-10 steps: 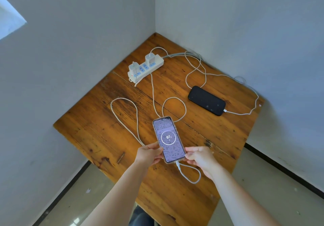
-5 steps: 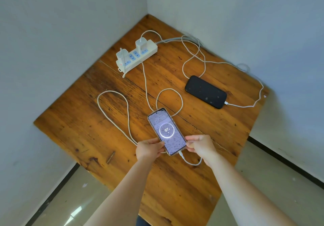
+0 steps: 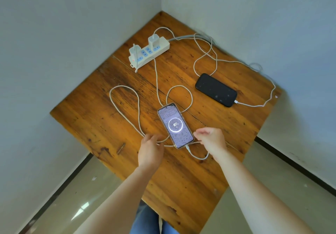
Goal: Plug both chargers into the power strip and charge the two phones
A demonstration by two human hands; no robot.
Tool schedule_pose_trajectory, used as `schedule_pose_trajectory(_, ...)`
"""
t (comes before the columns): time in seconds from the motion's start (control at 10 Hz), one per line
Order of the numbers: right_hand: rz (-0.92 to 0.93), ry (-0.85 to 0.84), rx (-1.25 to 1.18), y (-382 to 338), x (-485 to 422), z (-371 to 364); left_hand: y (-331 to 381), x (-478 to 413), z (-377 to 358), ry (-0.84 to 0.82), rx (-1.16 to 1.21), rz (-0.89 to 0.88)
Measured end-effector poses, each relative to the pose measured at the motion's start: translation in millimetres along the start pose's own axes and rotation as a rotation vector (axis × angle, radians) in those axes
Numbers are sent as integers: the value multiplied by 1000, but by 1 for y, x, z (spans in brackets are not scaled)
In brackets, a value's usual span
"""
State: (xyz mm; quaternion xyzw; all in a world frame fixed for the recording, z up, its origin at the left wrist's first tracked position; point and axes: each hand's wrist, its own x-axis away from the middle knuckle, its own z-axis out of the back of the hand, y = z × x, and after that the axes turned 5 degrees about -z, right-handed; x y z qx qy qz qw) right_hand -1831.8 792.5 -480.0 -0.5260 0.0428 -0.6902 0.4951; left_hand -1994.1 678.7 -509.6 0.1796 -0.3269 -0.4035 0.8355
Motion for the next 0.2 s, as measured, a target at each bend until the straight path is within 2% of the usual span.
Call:
schedule_pose_trajectory(0.1, 100, -24, -58, -17, 37, 22, -13, 23, 6, -135, -200, -34)
schedule_pose_trajectory(0.2, 244, 16, -233, -36, 85, 55, -27, 41, 8, -320, -301, -11)
